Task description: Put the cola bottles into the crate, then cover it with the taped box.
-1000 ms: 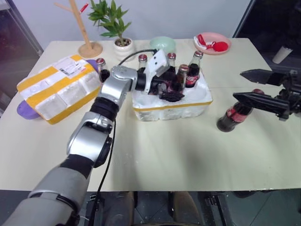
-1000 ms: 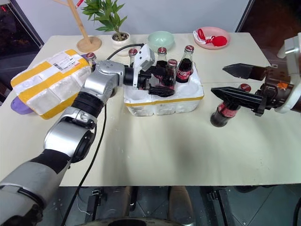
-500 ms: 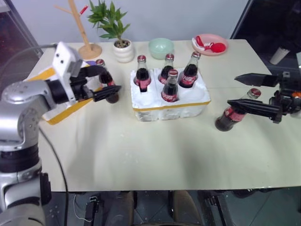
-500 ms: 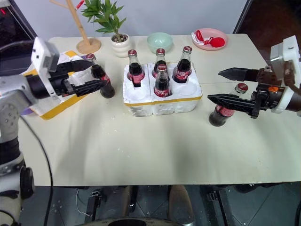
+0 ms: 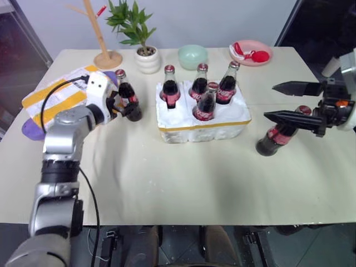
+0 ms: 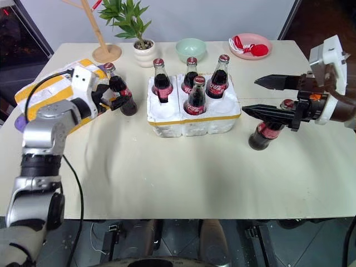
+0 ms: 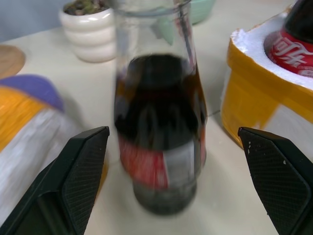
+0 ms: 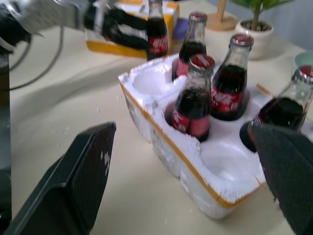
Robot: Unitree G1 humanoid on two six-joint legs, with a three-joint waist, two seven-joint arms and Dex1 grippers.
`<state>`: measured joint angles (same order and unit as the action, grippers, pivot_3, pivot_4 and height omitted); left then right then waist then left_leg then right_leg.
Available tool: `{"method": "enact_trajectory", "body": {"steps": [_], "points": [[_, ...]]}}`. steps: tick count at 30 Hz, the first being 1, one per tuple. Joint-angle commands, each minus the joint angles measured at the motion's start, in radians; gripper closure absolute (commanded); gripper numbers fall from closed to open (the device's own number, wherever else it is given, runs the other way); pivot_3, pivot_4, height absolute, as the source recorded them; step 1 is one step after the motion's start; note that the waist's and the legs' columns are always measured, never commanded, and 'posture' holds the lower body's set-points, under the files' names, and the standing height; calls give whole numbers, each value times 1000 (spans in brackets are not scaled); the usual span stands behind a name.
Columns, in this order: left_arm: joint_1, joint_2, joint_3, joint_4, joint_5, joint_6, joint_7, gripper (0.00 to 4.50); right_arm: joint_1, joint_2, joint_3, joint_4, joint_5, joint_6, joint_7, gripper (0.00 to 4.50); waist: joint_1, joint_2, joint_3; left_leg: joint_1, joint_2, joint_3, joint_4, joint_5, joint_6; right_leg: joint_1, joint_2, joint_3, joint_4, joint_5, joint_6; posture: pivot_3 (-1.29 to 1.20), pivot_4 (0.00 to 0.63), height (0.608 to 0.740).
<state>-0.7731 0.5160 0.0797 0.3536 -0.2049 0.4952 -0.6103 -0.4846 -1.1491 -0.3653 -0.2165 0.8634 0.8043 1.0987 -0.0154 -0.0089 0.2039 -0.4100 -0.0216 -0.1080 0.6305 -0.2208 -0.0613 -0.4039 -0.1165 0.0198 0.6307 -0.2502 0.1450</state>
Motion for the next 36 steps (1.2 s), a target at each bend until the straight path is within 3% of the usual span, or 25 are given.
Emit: {"method": "enact_trajectory", "body": {"steps": [1, 8, 12, 18, 22, 25, 30, 36], "points": [[-82, -9, -9, 161, 40, -111, 9, 91, -5, -14, -58, -33, 30, 12, 1, 0, 1, 0, 0, 0, 0, 0, 0, 0, 0, 0, 0, 0, 0, 0, 0, 0, 150, 739], [-186, -62, -34, 421, 85, -244, 4, 91, -10, -9, -78, -43, 40, 32, -31, 0, 4, 0, 0, 0, 0, 0, 0, 0, 0, 0, 0, 0, 0, 0, 0, 0, 150, 739], [-212, -61, -26, 438, 70, -256, -41, 1685, -5, -9, -84, -55, 48, 42, -44, 0, 3, 0, 0, 0, 0, 0, 0, 0, 0, 0, 0, 0, 0, 0, 0, 0, 150, 739], [-246, 9, 60, 313, -62, -106, -184, 1637, 26, -4, -105, -66, 54, 54, -58, 0, 2, -1, 1, -2, 0, 0, 0, 0, 0, -2, 0, 0, 0, 0, 0, 0, 150, 739], [-263, 108, 101, 153, -243, 158, -409, 1637, 62, 5, -116, -84, 56, 53, -68, 0, -3, -1, 1, -9, 0, -1, 1, 0, 0, -9, 0, -1, 2, 0, 0, 0, 150, 739], [-270, 173, 75, 52, -319, 259, -558, 1637, 86, 9, -129, -92, 56, 51, -76, 0, -4, -1, 1, -14, 0, -1, 1, 0, 0, -14, 0, -1, 3, 0, 0, 0, 150, 739], [-311, 109, 22, -34, -345, 304, -564, 1637, 110, 12, -150, -93, 57, 51, -89, 0, 7, -1, 1, -11, 0, -2, 3, 1, -1, -9, 0, -2, 3, 0, 0, 0, 150, 739], [-287, -21, -112, -31, -226, 139, -519, 1637, 135, 17, -188, -105, 72, 60, -107, 0, 2, -1, 1, -8, 0, -1, 3, 1, -1, -6, 0, -1, 2, 0, 1, 0, 150, 739]]}}
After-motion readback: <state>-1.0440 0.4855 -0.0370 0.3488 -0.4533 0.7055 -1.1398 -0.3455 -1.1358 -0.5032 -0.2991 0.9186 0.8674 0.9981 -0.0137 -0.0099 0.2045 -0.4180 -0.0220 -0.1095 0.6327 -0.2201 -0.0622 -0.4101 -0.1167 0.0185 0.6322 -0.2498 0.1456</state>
